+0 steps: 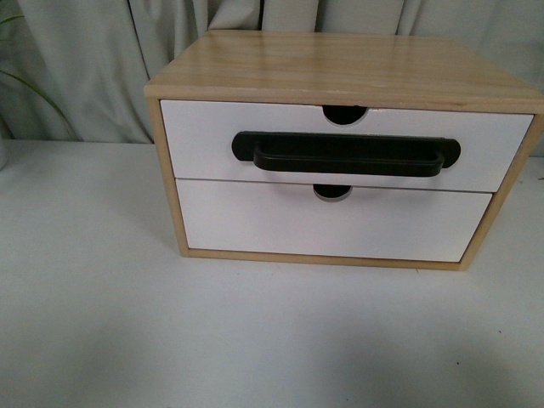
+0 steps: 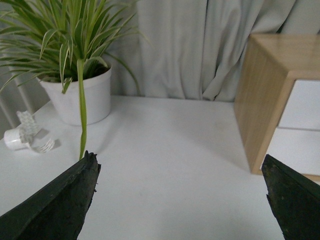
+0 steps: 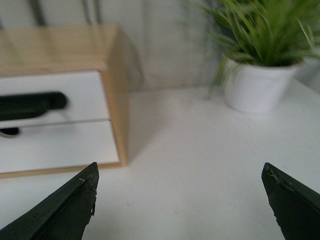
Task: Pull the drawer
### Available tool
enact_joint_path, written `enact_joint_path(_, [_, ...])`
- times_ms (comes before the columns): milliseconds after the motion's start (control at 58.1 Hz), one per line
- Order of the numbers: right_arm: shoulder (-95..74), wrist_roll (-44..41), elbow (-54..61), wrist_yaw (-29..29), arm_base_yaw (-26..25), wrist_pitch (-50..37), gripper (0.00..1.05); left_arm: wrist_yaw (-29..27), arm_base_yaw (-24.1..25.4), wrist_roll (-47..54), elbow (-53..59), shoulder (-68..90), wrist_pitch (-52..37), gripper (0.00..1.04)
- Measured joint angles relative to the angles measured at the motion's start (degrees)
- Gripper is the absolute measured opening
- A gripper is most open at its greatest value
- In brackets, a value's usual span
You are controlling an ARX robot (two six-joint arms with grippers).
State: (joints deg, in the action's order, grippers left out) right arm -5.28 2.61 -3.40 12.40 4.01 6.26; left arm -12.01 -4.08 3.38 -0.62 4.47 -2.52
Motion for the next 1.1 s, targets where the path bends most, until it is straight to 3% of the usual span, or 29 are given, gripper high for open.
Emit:
enact_joint_path(172, [-14.71, -3.34, -7.19, -5.57, 5.16, 0.85, 0.96, 11.98, -2.14, 6.14, -3.39, 19.41, -12.63, 0.98])
enact_joint_path(275, [-25.2, -11.61, -12.02, -11.69, 8.28, -1.22, 0.96, 21.92, -1.44, 14.71, -8.85, 35.67, -23.15, 0.98])
enact_joint_path(396, [-35.67, -20.98, -17.38, -17.77, 8.22, -2.08, 0.96, 30.05, -1.64, 23.78, -16.24, 50.16, -26.4, 0.98])
enact_joint_path(516, [-44.48, -28.87, -23.45, -21.53, 8.07, -1.51, 0.96, 35.69, -2.64, 34.34, -24.83, 62.05, -23.32, 0.98])
enact_joint_path(706, [-55.36, -37.35, -32.17, -27.93, 7.3, 0.46, 0.96, 43.58, -6.8, 51.1, -39.76, 73.24, -5.6, 0.98])
enact_joint_path(1102, [-68.46, -46.86, -38.91, -29.99, 10.67, 4.02, 0.96, 44.17, -13.81, 60.7, -53.33, 82.4, 6.27, 0.98])
